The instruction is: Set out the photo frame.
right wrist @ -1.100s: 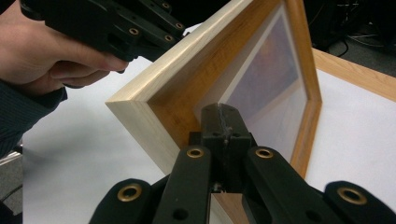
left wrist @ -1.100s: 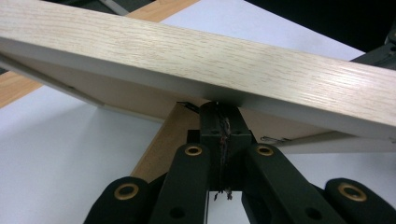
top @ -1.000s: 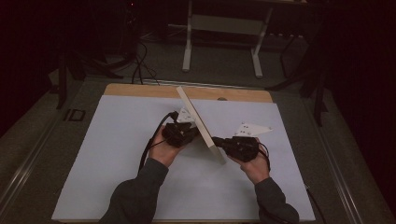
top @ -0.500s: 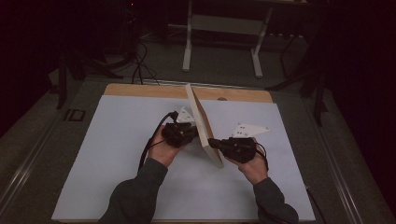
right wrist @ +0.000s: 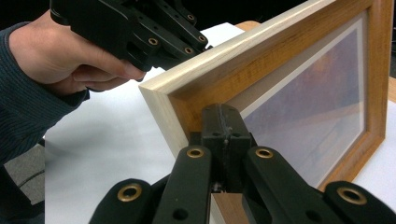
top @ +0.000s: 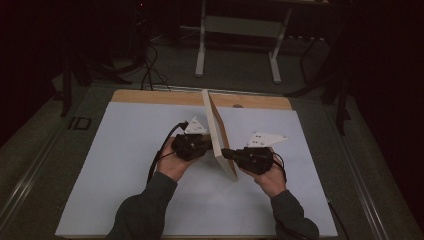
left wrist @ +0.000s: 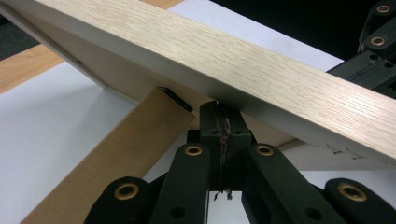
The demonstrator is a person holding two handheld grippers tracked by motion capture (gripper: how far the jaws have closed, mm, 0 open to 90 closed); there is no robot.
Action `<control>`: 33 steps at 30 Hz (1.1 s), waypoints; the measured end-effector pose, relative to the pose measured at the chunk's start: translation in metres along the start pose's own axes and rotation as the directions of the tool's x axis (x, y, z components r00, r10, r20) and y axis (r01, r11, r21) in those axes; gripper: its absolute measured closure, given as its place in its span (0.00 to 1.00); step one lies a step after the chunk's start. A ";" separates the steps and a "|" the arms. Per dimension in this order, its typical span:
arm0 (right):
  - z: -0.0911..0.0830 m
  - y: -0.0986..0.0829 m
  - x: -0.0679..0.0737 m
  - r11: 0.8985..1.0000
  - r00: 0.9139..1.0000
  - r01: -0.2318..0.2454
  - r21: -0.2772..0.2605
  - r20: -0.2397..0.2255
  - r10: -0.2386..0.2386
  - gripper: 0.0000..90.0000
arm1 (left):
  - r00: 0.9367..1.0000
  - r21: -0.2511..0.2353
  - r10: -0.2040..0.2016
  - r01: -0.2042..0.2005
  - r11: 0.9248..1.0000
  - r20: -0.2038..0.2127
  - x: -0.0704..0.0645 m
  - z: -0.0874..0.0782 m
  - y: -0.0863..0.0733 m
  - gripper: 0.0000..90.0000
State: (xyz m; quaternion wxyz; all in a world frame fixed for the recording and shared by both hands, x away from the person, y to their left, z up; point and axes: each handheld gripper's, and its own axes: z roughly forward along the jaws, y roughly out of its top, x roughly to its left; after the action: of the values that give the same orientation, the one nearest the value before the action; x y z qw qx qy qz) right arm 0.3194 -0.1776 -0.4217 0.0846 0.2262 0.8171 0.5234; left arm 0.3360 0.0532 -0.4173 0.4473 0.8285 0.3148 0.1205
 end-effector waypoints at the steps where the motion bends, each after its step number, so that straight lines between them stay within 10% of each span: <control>1: 0.000 0.000 0.000 1.000 1.000 0.000 0.000 0.000 0.000 1.00 | 1.000 0.000 0.000 0.000 1.000 0.000 0.000 0.000 0.000 1.00; 33: 0.021 0.009 0.008 1.000 1.000 -0.004 0.002 0.000 0.004 1.00 | 0.997 -0.006 -0.039 0.039 0.999 0.064 0.021 0.002 -0.005 1.00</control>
State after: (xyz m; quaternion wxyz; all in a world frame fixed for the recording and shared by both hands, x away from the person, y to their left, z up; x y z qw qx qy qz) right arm 0.3228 -0.1539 -0.4225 0.0833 0.2280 0.8173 0.5226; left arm 0.3513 0.0665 -0.4241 0.4623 0.8239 0.3162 0.0865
